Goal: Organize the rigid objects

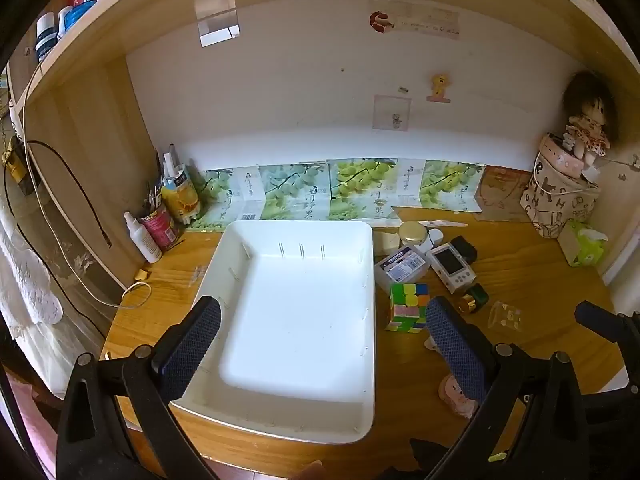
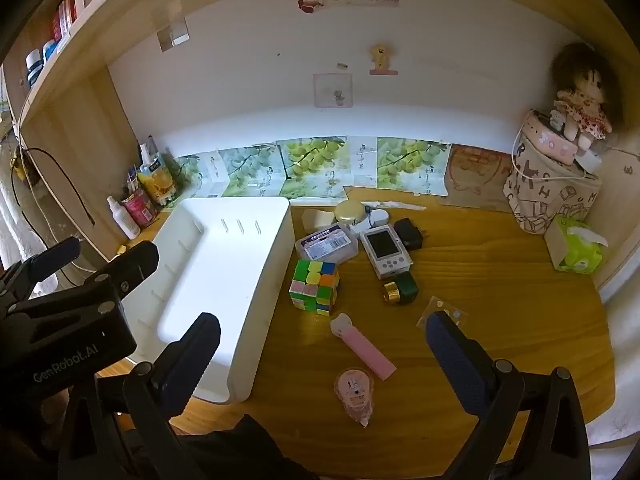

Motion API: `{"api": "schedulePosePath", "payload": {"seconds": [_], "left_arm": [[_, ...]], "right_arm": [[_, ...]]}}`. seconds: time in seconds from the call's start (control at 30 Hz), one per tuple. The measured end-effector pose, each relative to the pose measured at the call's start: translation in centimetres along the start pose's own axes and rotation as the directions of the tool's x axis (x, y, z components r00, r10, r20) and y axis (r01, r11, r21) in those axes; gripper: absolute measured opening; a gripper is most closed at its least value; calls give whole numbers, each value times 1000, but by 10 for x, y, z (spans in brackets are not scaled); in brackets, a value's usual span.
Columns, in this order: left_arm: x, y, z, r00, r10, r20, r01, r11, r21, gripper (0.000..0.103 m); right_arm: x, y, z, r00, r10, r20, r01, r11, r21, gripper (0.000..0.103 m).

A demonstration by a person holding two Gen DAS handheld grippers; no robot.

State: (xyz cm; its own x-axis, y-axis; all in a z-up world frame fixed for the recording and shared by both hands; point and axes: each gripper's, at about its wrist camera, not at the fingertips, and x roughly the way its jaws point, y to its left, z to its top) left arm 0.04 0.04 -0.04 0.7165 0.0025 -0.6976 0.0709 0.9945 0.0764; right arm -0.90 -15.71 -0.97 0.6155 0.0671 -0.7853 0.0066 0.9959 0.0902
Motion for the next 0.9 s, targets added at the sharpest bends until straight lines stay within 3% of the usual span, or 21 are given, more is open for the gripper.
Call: {"api": "schedulePosePath", "payload": {"seconds": [0.57, 0.9], "left_arm": [[1, -2, 5, 1000, -7, 6, 7, 1000, -17, 102], [-2, 10, -6, 998, 11, -59, -17, 993, -114, 102]], "right_arm": [[5, -5, -1, 999, 33, -1, -33, 999, -7, 103], [14, -6, 0, 996, 57, -65, -60, 997, -41, 103]]}}
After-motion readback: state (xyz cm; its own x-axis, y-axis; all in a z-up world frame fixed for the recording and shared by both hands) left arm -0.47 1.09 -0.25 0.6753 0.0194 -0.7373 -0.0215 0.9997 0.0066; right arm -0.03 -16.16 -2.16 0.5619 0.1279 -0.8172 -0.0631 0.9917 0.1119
